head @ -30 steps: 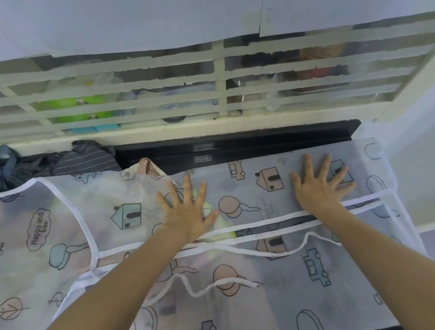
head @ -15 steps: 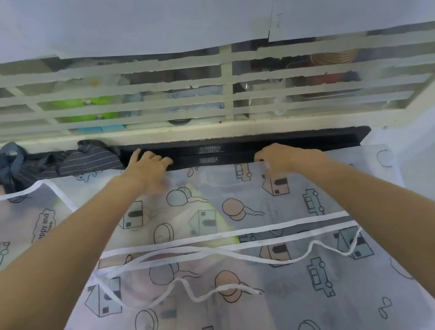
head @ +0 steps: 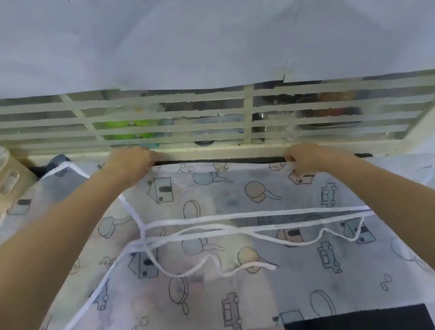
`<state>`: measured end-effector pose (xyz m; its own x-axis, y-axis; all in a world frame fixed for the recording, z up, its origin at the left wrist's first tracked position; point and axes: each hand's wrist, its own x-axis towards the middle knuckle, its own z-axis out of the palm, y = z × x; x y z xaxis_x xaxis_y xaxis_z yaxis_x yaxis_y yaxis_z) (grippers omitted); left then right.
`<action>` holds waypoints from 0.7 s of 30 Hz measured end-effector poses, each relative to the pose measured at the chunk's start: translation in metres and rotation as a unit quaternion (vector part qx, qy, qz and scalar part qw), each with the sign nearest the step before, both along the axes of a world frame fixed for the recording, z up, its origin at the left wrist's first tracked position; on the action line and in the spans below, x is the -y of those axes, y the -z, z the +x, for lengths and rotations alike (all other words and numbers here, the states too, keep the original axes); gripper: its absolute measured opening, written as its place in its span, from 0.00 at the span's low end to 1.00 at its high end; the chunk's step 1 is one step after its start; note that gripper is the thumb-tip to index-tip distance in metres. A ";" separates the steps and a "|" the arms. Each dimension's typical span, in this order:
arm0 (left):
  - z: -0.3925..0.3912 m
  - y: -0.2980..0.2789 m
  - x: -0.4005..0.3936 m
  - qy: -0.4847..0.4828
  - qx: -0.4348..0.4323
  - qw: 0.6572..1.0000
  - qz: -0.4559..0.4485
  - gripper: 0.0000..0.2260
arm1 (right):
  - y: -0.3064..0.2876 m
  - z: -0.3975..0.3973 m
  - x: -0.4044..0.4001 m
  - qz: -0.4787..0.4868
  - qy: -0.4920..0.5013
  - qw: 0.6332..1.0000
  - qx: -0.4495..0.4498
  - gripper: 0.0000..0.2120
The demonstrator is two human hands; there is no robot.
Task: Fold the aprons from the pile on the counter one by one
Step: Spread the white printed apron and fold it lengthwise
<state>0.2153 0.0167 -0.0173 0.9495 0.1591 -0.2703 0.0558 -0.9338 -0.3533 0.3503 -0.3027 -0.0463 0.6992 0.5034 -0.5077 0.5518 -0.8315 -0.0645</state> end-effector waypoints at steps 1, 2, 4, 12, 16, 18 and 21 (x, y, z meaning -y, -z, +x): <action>-0.002 -0.007 -0.003 0.012 0.054 0.998 0.003 0.08 | -0.005 -0.003 -0.001 0.009 -0.004 1.000 0.025 0.16; -0.004 -0.012 -0.004 0.021 0.100 0.995 0.000 0.07 | -0.009 -0.009 0.000 0.014 -0.006 0.999 0.044 0.15; -0.010 -0.019 -0.004 0.041 0.181 0.983 -0.012 0.05 | -0.014 -0.019 0.004 0.017 -0.011 0.997 0.077 0.11; -0.100 -0.006 0.010 0.149 0.293 0.944 0.018 0.15 | -0.008 -0.100 0.035 -0.028 -0.030 0.980 0.194 0.07; -0.141 0.003 0.017 0.190 0.295 0.936 0.024 0.15 | -0.005 -0.138 0.046 -0.056 -0.033 0.977 0.203 0.05; -0.163 0.022 0.020 0.217 0.277 0.936 0.002 0.14 | 0.006 -0.156 0.051 -0.091 -0.048 0.974 0.201 0.09; -0.194 0.059 0.024 0.239 0.189 0.952 0.000 0.13 | 0.031 -0.185 0.056 -0.118 -0.052 0.976 0.177 0.16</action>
